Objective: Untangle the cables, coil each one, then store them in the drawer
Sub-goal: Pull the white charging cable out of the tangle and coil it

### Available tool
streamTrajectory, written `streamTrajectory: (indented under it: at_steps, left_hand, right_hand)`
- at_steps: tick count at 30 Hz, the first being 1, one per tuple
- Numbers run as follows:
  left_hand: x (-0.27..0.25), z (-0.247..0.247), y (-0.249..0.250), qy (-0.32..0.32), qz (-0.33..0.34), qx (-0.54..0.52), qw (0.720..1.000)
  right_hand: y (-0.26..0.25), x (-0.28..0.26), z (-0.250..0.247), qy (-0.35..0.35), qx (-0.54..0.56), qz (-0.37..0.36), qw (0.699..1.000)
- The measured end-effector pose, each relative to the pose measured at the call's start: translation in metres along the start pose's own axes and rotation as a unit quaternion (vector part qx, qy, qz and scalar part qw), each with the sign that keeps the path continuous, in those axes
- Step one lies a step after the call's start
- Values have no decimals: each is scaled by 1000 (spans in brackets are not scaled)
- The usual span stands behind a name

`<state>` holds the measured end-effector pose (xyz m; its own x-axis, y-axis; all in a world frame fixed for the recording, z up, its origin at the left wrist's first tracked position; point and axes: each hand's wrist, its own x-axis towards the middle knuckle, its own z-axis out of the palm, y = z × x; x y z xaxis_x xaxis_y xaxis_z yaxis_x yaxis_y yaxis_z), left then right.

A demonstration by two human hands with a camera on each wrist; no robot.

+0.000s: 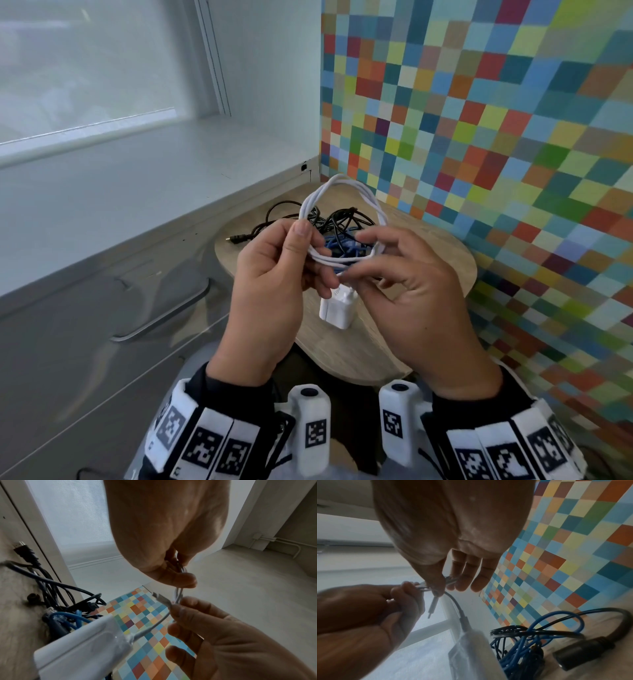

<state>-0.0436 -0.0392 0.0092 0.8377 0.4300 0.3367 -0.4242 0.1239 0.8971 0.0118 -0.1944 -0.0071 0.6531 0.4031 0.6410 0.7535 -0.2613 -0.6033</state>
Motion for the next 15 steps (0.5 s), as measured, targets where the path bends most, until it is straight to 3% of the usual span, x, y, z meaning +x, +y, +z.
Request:
streamTrajectory:
  at_steps: [4, 9, 12, 15]
  left_hand:
    - [-1, 1, -1, -8, 4, 0, 1000]
    - [4, -8, -2, 22, 13, -2, 1000]
    - [7, -15, -1, 30, 19, -12, 999]
    - [9, -20, 4, 32, 19, -31, 999]
  right_hand:
    - [-6, -1, 3, 25, 21, 45, 998]
    - [-7, 1, -3, 59, 23, 27, 998]
    - [-8, 2, -4, 95, 62, 74, 991]
    - [-4, 3, -6, 34, 98, 154, 983]
